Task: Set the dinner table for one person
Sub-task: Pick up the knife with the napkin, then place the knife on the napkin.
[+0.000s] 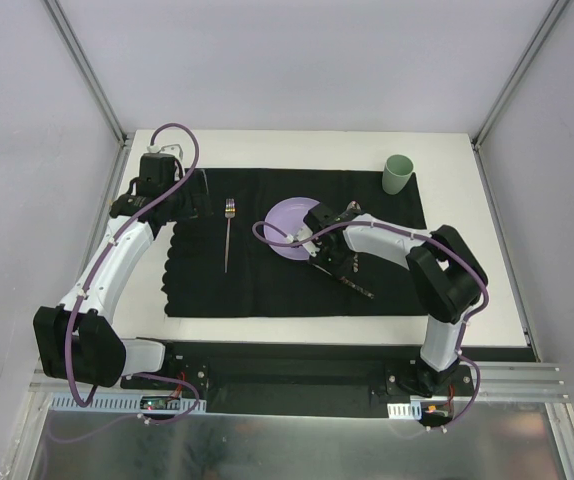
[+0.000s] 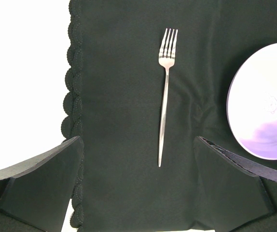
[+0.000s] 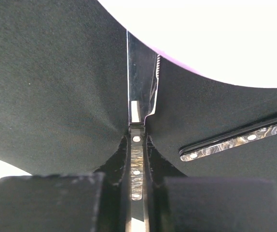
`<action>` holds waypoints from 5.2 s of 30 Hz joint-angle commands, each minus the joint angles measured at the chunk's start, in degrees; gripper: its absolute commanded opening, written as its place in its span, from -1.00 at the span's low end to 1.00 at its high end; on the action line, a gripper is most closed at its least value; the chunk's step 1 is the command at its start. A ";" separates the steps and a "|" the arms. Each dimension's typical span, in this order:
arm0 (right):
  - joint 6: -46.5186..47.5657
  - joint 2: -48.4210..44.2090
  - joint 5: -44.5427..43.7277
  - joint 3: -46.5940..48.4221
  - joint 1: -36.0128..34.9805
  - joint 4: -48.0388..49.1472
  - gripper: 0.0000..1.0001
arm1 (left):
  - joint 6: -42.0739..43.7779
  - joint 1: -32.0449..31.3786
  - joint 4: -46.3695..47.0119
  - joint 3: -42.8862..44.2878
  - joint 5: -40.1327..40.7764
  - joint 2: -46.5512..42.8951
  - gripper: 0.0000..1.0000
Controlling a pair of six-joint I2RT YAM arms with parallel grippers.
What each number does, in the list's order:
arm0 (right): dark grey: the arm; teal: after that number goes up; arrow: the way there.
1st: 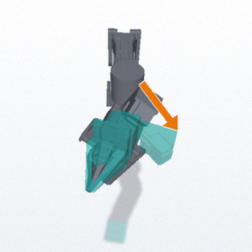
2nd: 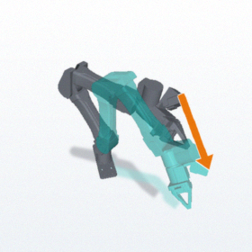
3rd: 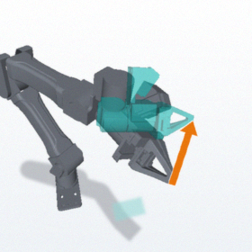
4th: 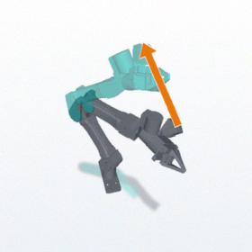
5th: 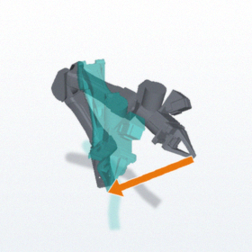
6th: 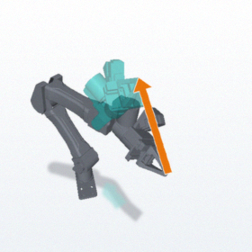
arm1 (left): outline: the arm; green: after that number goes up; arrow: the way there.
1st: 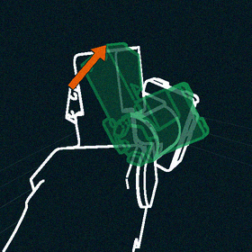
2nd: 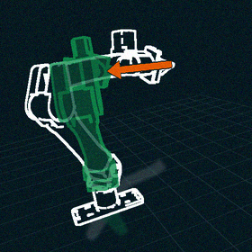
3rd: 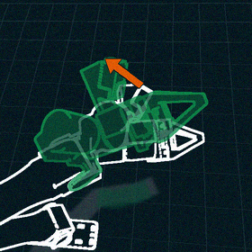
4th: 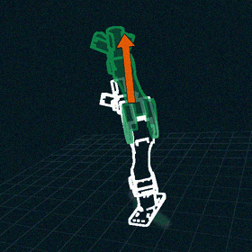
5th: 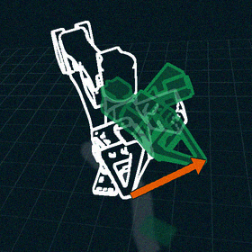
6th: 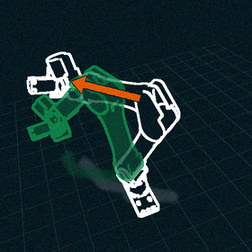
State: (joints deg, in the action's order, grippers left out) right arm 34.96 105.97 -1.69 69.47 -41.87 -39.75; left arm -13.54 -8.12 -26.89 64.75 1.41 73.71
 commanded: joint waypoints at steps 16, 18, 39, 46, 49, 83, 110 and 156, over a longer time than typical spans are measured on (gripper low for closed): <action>-1.38 -1.12 5.03 2.07 -3.92 -6.74 -0.99 | 0.27 1.00 -0.18 -0.50 -1.15 -1.73 0.99; -2.00 -2.17 4.68 2.07 -5.50 -7.54 -0.99 | 0.18 1.09 -0.18 -0.59 -1.06 -1.91 0.99; -8.06 -17.19 5.04 3.21 -11.57 -7.28 -0.98 | -0.34 1.35 -0.18 -0.24 -2.64 -1.64 0.99; -21.66 -18.71 -10.40 4.79 -11.04 -0.68 -0.99 | -0.78 1.35 -0.18 -0.24 -3.69 -1.47 0.99; -29.40 -14.75 -17.52 7.34 -10.69 -0.68 -0.99 | -0.78 1.35 -0.18 -0.24 -3.96 -1.38 0.98; -48.59 -18.08 -26.61 -5.49 10.84 4.32 -0.99 | -0.26 1.97 -0.18 -1.03 -5.10 -1.38 0.98; -43.05 -5.95 -20.10 -0.65 16.55 10.13 -0.99 | 0.36 2.76 -0.18 -1.03 -5.19 -1.29 0.99; -42.52 -9.19 -22.03 -2.59 16.91 10.31 0.06 | -0.08 3.46 -0.18 -1.56 -5.80 -1.91 0.99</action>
State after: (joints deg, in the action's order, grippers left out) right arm -7.20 102.87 -21.08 66.63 -25.30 -28.36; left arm -13.65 -5.15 -26.92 63.51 -2.96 73.34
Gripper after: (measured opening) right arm 0.526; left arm 0.993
